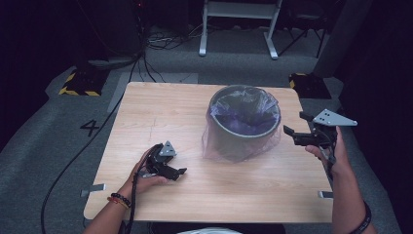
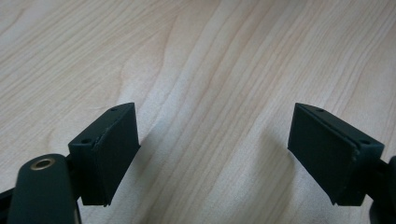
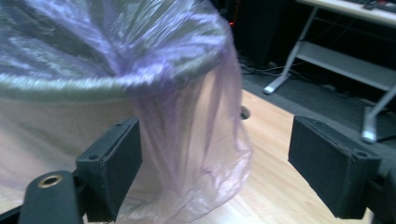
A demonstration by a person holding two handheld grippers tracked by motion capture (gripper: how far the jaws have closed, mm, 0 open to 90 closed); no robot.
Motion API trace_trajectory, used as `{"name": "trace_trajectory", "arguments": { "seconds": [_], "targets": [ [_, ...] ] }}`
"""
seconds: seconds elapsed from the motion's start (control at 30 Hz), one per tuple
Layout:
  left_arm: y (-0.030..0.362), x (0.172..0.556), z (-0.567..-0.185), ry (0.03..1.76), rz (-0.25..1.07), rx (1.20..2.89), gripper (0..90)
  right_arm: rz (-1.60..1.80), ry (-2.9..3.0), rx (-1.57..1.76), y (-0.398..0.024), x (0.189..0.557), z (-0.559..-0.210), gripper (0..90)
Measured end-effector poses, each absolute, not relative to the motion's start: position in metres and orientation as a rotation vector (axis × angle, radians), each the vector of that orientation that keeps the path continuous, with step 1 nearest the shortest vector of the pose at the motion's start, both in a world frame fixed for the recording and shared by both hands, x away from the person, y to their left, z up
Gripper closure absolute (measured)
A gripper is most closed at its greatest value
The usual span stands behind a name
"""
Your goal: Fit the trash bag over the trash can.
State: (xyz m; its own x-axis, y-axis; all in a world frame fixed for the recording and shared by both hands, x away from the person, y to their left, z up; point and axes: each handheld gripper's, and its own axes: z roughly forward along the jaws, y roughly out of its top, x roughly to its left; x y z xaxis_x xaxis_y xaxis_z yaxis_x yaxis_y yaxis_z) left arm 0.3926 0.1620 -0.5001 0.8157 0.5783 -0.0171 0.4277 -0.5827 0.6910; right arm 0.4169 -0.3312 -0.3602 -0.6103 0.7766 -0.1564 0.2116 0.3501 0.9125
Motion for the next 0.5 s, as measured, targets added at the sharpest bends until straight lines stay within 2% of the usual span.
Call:
{"name": "trace_trajectory", "arguments": {
  "seconds": [0.5],
  "targets": [
    [0.163,0.389,-0.504,0.724,0.288,2.258,14.4,1.323,2.009,0.805,-0.315,0.427,-0.326,17.8]
  ]
}}
